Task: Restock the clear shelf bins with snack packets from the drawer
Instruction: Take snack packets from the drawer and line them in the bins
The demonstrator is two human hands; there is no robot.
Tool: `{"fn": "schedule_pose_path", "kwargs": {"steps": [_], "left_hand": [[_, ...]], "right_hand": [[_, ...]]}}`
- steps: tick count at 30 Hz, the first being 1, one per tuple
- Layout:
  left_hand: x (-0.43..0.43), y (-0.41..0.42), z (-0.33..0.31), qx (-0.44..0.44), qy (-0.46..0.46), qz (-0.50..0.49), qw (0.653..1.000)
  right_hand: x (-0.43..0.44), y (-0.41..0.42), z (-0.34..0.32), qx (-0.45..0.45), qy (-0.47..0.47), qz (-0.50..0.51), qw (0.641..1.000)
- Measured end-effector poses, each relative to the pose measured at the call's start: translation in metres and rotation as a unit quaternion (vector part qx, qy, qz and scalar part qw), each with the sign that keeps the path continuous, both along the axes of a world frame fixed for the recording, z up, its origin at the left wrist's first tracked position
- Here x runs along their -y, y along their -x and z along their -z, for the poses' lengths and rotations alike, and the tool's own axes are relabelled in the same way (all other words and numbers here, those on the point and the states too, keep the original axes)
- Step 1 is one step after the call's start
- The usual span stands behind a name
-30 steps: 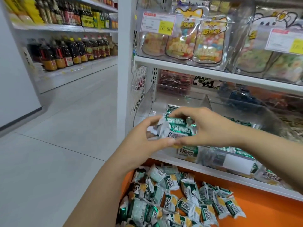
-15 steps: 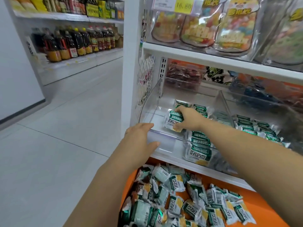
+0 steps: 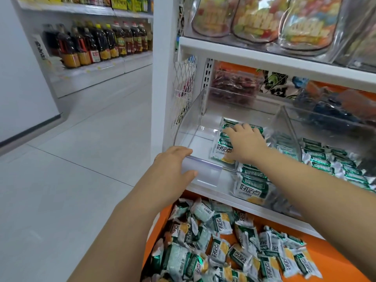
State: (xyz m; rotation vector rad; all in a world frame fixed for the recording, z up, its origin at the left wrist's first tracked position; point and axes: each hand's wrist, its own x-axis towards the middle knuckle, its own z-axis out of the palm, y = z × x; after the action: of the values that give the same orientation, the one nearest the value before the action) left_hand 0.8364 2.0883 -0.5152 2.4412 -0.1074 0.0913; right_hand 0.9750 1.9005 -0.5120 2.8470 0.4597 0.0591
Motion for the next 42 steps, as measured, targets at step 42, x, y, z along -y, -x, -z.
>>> {"fn": "schedule_pose_path", "kwargs": {"steps": [42], "left_hand": [[0.088, 0.012, 0.205, -0.395, -0.314, 0.211, 0.837]], "right_hand": [[0.154, 0.189, 0.211, -0.519, -0.289, 0.120, 0.795]]}}
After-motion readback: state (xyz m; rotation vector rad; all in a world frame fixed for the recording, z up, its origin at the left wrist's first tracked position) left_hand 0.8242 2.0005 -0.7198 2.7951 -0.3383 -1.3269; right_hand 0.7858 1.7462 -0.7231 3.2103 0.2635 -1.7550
